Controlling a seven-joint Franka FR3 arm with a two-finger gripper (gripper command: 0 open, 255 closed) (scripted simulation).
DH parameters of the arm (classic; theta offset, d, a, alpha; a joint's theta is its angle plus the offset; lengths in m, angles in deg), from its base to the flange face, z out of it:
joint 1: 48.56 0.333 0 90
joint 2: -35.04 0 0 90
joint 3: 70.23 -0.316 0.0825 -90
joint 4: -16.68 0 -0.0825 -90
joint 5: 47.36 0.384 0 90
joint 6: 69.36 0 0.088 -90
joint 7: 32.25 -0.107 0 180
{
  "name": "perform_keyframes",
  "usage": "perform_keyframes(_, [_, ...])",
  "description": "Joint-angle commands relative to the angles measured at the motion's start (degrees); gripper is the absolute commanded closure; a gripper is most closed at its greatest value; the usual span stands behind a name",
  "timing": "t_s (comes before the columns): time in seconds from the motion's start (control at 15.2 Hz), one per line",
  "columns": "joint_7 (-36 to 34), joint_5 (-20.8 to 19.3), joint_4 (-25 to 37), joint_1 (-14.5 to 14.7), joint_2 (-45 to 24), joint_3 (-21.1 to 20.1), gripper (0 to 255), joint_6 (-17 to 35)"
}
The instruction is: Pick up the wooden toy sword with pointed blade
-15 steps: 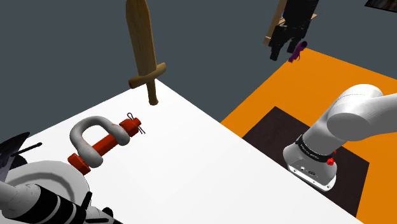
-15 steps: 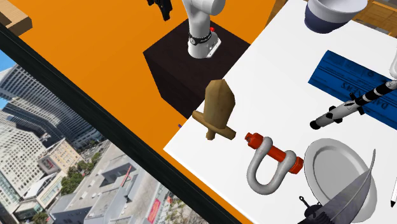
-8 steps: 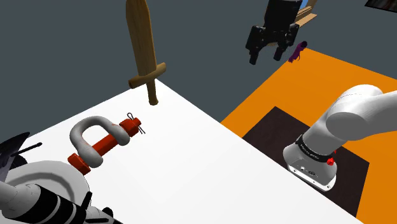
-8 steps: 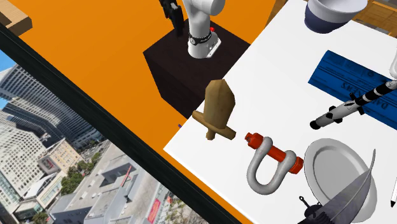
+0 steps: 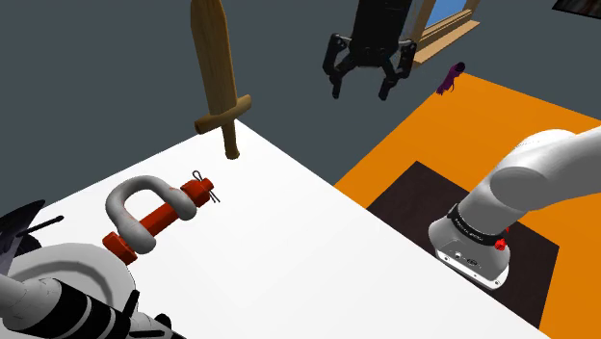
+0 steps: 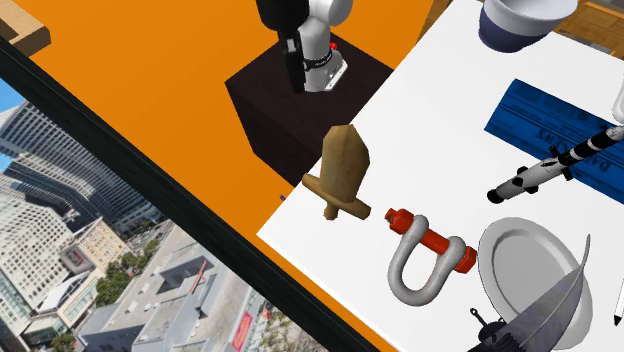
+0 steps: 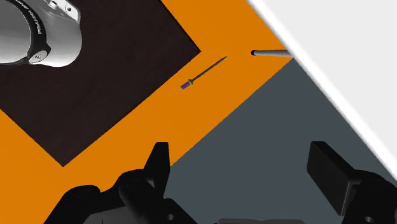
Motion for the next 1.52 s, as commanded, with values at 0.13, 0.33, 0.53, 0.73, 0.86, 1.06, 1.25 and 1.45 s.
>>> perform_keyframes(0.13, [-12.1,0.7,6.2,-3.0,-6.1,-6.5,0,2.8])
perform_keyframes(0.33, [-21.3,-0.8,11.8,-5.9,-12.1,-11.7,0,5.0])
perform_keyframes(0.53, [-31.3,-4.6,18.0,-8.8,-19.3,-17.4,0,7.0])
perform_keyframes(0.73, [-42.7,-11.5,25.0,-10.7,-28.5,-23.3,0,8.4])
perform_keyframes(0.86, [-51.0,-18.2,30.4,-10.1,-35.9,-26.4,0,8.5])
perform_keyframes(1.06, [-56.4,-22.9,33.5,-7.6,-40.9,-26.5,0,8.8])
perform_keyframes(1.25, [-56.0,-22.4,30.7,-7.9,-40.3,-26.3,0,11.2])
perform_keyframes(1.45, [-55.7,-22.0,27.6,-8.2,-39.9,-26.2,0,14.0])
